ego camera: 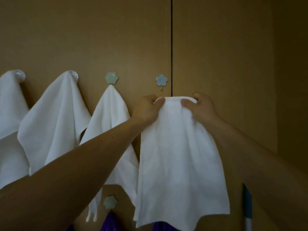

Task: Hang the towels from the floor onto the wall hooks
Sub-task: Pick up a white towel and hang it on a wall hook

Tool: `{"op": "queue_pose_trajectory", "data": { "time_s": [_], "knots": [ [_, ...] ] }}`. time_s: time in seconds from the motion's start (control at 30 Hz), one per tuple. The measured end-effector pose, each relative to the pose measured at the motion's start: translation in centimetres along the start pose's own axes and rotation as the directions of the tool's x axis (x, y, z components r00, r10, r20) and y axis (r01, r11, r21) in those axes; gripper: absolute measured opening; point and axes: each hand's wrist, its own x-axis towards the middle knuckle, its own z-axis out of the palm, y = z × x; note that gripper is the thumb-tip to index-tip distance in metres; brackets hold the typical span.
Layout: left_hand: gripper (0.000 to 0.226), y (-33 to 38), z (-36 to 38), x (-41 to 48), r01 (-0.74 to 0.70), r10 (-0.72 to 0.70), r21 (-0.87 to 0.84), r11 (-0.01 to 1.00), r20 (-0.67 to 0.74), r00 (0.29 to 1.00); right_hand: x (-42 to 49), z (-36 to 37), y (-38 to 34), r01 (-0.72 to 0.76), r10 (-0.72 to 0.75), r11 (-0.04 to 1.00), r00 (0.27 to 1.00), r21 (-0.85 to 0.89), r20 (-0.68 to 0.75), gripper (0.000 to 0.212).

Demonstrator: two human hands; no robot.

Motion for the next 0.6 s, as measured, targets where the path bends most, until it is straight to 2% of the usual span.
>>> {"op": "queue_pose_trajectory", "data": {
  "time_s": [0.1,0.23,0.37,0.6],
  "knots": [
    [0.027,-0.8,-0.2,3.8,-0.04,0.048,0.078,0.996,-0.103,0.994,3.3,1.5,-0.5,0.039,-0.043,0.998,0.997,-0.056,-0.072,0.041],
    [0.03,-2.2,-0.8,7.9,-0.037,0.083,0.203,0.978,-0.224,0.971,7.3,3.7,-1.0,0.021,-0.033,0.995,0.992,-0.098,-0.123,0.035],
    [0.034,-3.1,-0.7,10.7,0.001,0.067,0.272,0.962,-0.24,0.968,10.4,5.3,-0.4,-0.01,-0.011,0.987,0.991,-0.162,-0.133,0.024],
    [0.033,-4.0,1.3,11.8,0.017,0.139,0.48,0.877,-0.286,0.948,11.9,6.8,2.2,-0.044,-0.006,0.974,0.975,-0.221,-0.222,0.023]
  ]
}}
